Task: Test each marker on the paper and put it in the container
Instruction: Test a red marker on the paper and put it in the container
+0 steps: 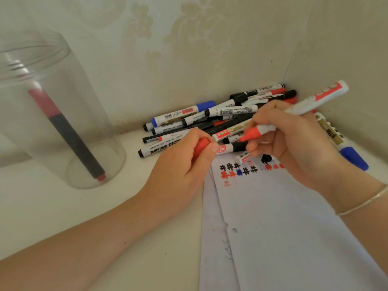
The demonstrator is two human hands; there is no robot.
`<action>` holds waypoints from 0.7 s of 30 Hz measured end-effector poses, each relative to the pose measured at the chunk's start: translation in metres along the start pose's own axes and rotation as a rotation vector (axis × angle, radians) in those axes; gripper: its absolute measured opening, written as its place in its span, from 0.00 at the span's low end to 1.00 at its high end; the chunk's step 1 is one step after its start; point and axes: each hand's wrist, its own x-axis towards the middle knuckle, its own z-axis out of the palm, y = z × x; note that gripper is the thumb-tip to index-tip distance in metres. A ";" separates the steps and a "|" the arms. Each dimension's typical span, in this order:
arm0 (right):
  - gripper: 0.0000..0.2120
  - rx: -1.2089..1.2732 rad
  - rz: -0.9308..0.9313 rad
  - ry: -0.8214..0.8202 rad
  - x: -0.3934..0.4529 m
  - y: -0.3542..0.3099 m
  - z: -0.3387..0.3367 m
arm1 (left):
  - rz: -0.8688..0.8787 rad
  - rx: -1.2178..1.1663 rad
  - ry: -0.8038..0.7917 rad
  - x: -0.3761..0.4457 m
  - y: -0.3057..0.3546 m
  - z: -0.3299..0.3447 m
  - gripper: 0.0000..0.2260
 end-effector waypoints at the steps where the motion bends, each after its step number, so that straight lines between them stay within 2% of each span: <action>1: 0.08 -0.034 0.025 -0.016 -0.004 0.004 0.001 | -0.019 0.010 -0.007 0.000 0.000 0.000 0.03; 2: 0.09 -0.069 0.047 -0.025 -0.007 0.009 0.004 | -0.035 0.028 -0.027 0.000 -0.002 0.000 0.01; 4: 0.11 -0.116 0.061 -0.008 -0.012 0.017 0.008 | -0.048 0.097 -0.103 -0.001 -0.004 0.000 0.08; 9: 0.13 -0.369 -0.060 0.156 -0.017 0.031 0.017 | -0.064 0.287 -0.283 -0.002 -0.001 0.001 0.18; 12: 0.15 -0.444 -0.093 0.205 -0.019 0.033 0.020 | -0.045 0.401 -0.303 -0.003 0.000 0.001 0.24; 17: 0.15 -0.512 -0.137 0.202 -0.020 0.036 0.022 | -0.068 0.434 -0.288 -0.002 0.001 0.003 0.26; 21: 0.17 -0.646 -0.253 0.196 -0.019 0.040 0.023 | -0.077 0.429 -0.295 -0.002 0.003 0.003 0.26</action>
